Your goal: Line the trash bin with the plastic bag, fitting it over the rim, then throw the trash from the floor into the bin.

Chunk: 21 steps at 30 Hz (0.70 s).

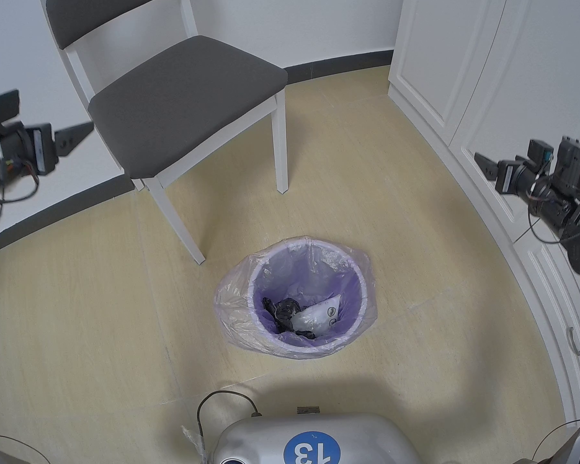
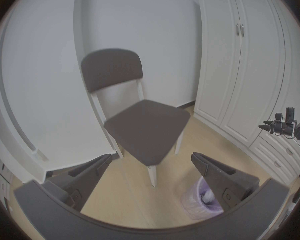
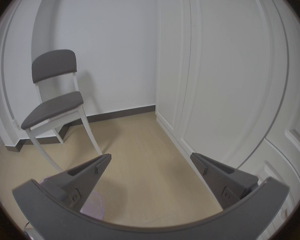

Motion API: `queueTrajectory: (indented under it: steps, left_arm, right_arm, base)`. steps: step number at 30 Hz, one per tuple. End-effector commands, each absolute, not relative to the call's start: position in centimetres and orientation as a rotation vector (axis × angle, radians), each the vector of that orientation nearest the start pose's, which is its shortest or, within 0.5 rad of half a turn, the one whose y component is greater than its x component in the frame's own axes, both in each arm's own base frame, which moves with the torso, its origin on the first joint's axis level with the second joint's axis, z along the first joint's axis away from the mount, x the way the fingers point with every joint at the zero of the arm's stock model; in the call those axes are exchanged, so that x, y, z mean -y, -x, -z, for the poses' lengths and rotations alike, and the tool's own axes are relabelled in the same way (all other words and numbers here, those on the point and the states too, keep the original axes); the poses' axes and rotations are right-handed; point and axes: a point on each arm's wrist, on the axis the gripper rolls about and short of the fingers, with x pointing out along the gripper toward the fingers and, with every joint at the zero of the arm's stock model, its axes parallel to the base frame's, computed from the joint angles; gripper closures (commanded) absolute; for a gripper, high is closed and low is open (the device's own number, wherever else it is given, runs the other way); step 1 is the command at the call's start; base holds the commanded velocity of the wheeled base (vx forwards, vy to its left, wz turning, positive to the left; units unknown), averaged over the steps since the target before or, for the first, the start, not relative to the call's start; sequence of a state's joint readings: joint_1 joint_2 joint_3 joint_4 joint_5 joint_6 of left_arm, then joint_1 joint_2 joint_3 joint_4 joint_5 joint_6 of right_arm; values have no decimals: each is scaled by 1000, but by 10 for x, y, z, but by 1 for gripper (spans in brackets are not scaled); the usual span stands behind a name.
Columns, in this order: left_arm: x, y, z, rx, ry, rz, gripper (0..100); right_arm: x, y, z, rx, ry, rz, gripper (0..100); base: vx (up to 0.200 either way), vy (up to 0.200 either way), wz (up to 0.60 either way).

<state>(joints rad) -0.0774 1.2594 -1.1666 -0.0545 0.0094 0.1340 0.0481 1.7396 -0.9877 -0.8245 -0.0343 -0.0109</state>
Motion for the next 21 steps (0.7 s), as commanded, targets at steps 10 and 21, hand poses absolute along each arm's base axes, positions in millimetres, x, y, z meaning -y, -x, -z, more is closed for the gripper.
queueTrajectory:
  steps: [10, 21]
  left_arm:
    - [3, -81, -428, 308, -147, -31, 0]
    - [-1, -5, -428, 436, -142, -35, 0]
  right_arm:
    - [-1, -250, -375, 405, -44, -6, 0]
    - [6, -130, -419, 569, -90, -37, 0]
  base:
    - [0, 0, 0]
    - [0, 0, 0]
